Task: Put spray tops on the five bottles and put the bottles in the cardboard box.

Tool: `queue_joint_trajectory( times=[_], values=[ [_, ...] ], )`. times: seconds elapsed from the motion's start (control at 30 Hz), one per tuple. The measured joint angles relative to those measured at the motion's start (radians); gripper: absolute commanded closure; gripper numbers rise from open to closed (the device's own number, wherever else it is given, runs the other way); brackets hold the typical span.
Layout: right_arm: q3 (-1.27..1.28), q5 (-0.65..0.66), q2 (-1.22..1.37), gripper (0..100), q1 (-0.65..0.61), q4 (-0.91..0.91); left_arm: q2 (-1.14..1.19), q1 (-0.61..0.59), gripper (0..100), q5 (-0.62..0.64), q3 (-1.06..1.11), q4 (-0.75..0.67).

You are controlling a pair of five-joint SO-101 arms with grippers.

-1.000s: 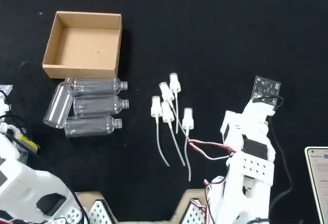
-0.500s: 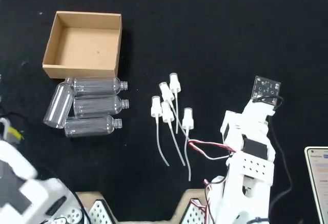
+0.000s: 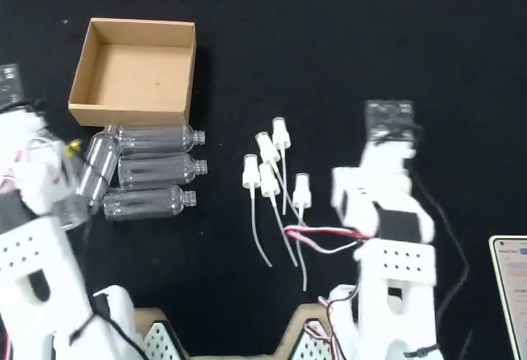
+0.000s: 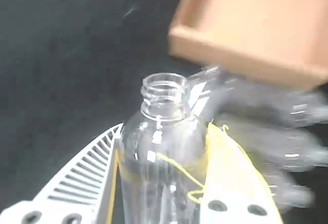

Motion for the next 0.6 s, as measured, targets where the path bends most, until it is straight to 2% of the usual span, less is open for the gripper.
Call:
queue_joint_trajectory(
  times=[0.13, 0.2, 0.37, 0.6],
  values=[
    [0.0, -0.048, 0.0, 83.3, -0.149, 0.006, -0.069, 0.173, 90, 0.147, -0.005, 0.026],
    [0.0, -0.08, 0.0, 82.6, -0.187, 0.006, -0.086, 0.253, 90, 0.219, -0.005, 0.026],
    [0.0, -0.149, 0.091, 82.6, -0.218, -0.031, -0.097, 0.443, 90, 0.358, 0.037, -0.021],
    [-0.083, -0.19, 0.402, 82.6, -0.218, -0.077, -0.097, 0.601, 90, 0.425, 0.215, -0.169]
  ],
)
